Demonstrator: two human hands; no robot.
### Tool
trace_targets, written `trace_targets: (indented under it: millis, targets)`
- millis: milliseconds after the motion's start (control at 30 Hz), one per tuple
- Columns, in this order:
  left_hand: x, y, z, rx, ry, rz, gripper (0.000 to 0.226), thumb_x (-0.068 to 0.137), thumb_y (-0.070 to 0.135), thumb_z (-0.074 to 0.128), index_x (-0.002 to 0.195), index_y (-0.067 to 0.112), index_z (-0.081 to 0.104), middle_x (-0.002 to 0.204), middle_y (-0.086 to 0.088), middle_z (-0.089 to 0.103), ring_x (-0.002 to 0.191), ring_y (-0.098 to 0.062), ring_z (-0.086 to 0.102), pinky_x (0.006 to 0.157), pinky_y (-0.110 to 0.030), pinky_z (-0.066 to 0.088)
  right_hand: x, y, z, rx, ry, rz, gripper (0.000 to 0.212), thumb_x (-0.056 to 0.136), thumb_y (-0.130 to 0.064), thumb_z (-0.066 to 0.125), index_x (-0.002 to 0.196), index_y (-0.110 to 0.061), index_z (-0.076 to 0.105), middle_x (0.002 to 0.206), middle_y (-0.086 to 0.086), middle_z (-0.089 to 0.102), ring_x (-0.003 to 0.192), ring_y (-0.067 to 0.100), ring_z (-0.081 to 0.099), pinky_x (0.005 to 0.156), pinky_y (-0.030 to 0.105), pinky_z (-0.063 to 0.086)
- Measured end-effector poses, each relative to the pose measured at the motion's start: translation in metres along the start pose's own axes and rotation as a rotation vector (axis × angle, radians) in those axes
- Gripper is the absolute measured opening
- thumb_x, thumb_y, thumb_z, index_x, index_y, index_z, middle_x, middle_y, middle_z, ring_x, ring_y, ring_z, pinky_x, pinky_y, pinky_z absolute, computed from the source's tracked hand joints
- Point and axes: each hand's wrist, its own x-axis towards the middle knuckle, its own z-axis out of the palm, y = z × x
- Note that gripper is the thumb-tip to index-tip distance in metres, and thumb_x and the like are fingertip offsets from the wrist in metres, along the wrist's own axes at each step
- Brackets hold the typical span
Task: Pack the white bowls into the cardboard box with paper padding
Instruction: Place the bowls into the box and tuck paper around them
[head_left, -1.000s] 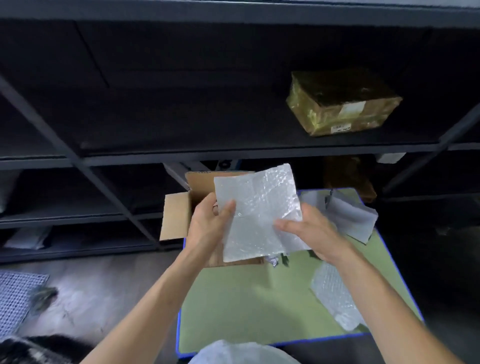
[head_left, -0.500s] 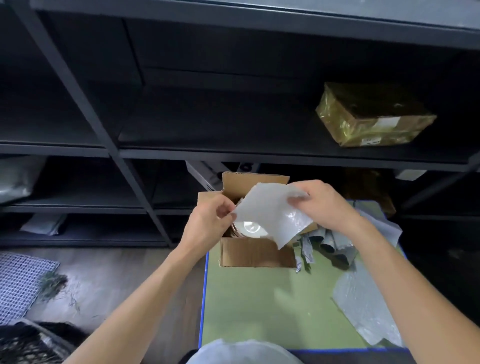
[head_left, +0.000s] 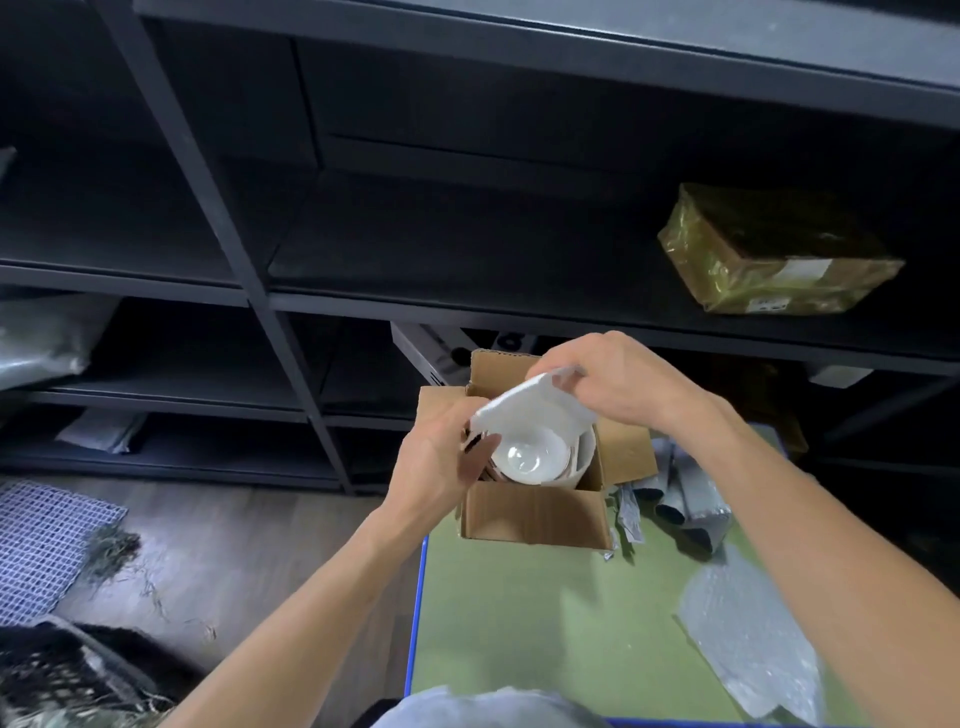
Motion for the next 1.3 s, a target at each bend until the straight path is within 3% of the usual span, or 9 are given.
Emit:
trace_targets:
  millis: [67, 167, 333, 500, 767, 933, 1033, 1100, 1300]
  targets:
    - [0.003, 0.002, 0.005, -0.048, 0.038, -0.126, 0.007, 0.092, 0.033, 0.062, 0.098, 0.033, 0.058, 0.075, 0.016, 0.062, 0.065, -0.004, 0.053, 0.053, -0.014, 0.035, 0.009, -0.006, 0.001, -0.109, 0.013, -0.023, 0.057, 0.082, 0.0, 0.048, 0.111, -0.044, 0.07, 0.107, -0.012, 0.072, 0.103, 0.017, 0.063, 0.082, 0.042, 0.055]
    - [0.005, 0.004, 0.014, -0.018, 0.072, -0.222, 0.024, 0.091, 0.026, 0.055, 0.076, 0.01, 0.046, 0.062, -0.009, 0.056, 0.052, -0.018, 0.039, 0.047, -0.028, 0.03, 0.025, -0.015, 0.001, -0.235, 0.056, -0.082, 0.056, 0.084, -0.002, 0.05, 0.116, -0.044, 0.067, 0.112, -0.008, 0.071, 0.104, 0.022, 0.061, 0.08, 0.041, 0.053]
    - [0.0, 0.008, 0.014, 0.086, 0.118, -0.214, 0.03, 0.09, 0.021, 0.056, 0.064, 0.02, 0.041, 0.057, 0.002, 0.049, 0.048, -0.015, 0.042, 0.043, -0.027, 0.03, 0.048, -0.02, 0.006, -0.233, 0.032, -0.158, 0.041, 0.088, -0.012, 0.056, 0.113, -0.041, 0.07, 0.107, -0.012, 0.07, 0.098, 0.017, 0.062, 0.077, 0.037, 0.052]
    - [-0.004, 0.008, 0.015, 0.082, 0.146, -0.174, 0.014, 0.089, 0.016, 0.051, 0.082, 0.028, 0.046, 0.07, 0.008, 0.052, 0.06, -0.012, 0.052, 0.045, -0.021, 0.034, 0.058, -0.015, 0.02, -0.192, -0.026, -0.197, 0.038, 0.088, -0.012, 0.059, 0.107, -0.041, 0.073, 0.105, -0.011, 0.072, 0.098, 0.016, 0.063, 0.082, 0.041, 0.055]
    - [-0.009, 0.008, 0.023, 0.11, 0.1, -0.171, 0.029, 0.09, 0.032, 0.041, 0.117, 0.038, 0.051, 0.091, 0.011, 0.052, 0.073, -0.014, 0.054, 0.053, -0.021, 0.035, 0.072, -0.002, 0.042, -0.176, -0.09, -0.27, 0.038, 0.091, -0.009, 0.059, 0.109, -0.039, 0.075, 0.106, -0.012, 0.074, 0.104, 0.016, 0.064, 0.089, 0.04, 0.052]
    - [-0.011, 0.009, 0.025, 0.14, 0.136, -0.2, 0.023, 0.097, 0.032, 0.037, 0.118, 0.034, 0.047, 0.095, 0.009, 0.05, 0.069, -0.013, 0.051, 0.051, -0.022, 0.031, 0.085, -0.002, 0.053, -0.212, -0.12, -0.34, 0.05, 0.086, 0.003, 0.053, 0.115, -0.033, 0.073, 0.109, -0.007, 0.071, 0.108, 0.017, 0.061, 0.09, 0.038, 0.051]
    - [-0.007, 0.01, 0.027, 0.157, 0.078, -0.268, 0.029, 0.098, 0.029, 0.034, 0.122, 0.033, 0.049, 0.098, 0.005, 0.049, 0.074, -0.022, 0.053, 0.056, -0.029, 0.039, 0.09, 0.001, 0.054, -0.321, -0.07, -0.376, 0.042, 0.089, -0.002, 0.056, 0.114, -0.033, 0.071, 0.098, -0.009, 0.064, 0.1, 0.018, 0.057, 0.065, 0.033, 0.05]
    - [-0.005, 0.01, 0.027, 0.167, 0.059, -0.296, 0.028, 0.094, 0.02, 0.037, 0.117, 0.024, 0.054, 0.102, 0.003, 0.049, 0.076, -0.025, 0.053, 0.059, -0.035, 0.044, 0.093, 0.008, 0.05, -0.419, -0.002, -0.406, 0.034, 0.092, -0.007, 0.055, 0.108, -0.031, 0.072, 0.095, -0.008, 0.062, 0.097, 0.02, 0.053, 0.063, 0.034, 0.049]
    - [-0.001, 0.0, 0.032, 0.177, 0.007, -0.281, 0.019, 0.088, 0.027, 0.041, 0.105, 0.028, 0.049, 0.092, 0.006, 0.044, 0.067, -0.011, 0.044, 0.048, -0.021, 0.026, 0.093, 0.024, 0.057, -0.536, -0.011, -0.358, 0.026, 0.091, -0.014, 0.055, 0.106, -0.032, 0.067, 0.094, -0.007, 0.059, 0.094, 0.017, 0.054, 0.062, 0.033, 0.041]
